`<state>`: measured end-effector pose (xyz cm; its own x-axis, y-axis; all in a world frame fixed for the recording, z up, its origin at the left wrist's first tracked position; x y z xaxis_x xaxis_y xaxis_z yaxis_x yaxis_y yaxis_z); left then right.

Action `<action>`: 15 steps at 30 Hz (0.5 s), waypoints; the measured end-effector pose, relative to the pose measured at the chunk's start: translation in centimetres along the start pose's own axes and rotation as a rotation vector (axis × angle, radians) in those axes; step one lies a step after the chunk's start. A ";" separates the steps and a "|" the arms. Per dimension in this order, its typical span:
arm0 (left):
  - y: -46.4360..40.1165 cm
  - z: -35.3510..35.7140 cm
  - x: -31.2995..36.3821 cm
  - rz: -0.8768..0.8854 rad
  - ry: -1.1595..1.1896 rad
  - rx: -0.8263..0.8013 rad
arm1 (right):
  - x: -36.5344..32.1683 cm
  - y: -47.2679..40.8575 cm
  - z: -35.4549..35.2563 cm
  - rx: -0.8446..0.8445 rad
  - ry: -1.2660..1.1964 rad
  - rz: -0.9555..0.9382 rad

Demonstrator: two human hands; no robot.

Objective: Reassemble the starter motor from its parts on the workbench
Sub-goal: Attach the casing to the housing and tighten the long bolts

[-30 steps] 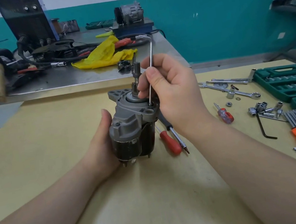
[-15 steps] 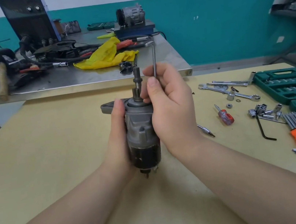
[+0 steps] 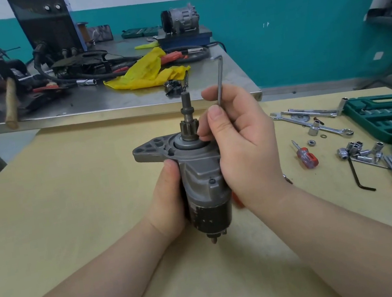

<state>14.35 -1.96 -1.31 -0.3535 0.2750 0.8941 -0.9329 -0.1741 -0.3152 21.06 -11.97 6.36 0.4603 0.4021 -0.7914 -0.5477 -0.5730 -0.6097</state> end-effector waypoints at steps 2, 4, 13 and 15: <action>-0.2 -0.1 -0.2 0.035 -0.053 0.082 | 0.0 0.1 -0.1 0.061 -0.035 0.017; 0.1 -0.3 -0.3 0.013 -0.137 0.133 | -0.1 0.5 0.2 0.124 -0.033 0.018; 0.6 0.6 1.1 0.016 -0.037 0.000 | -0.9 0.5 0.0 -0.025 0.038 0.043; 0.5 0.1 1.0 0.011 -0.001 -0.014 | -1.4 -0.2 -1.0 -0.135 0.090 0.089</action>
<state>13.52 -1.91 -0.51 -0.3633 0.2719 0.8911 -0.9300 -0.1635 -0.3292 21.28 -13.14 7.61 0.4786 0.2832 -0.8311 -0.4930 -0.6965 -0.5213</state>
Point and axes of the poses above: each hand's wrist, its own y-axis away from the middle knuckle, its own z-axis out of the palm, x = y × z, the point moved 3 cm from there along -y, towards the middle knuckle, and after that the axes turned 14 degrees about -x, right-handed, at the moved point
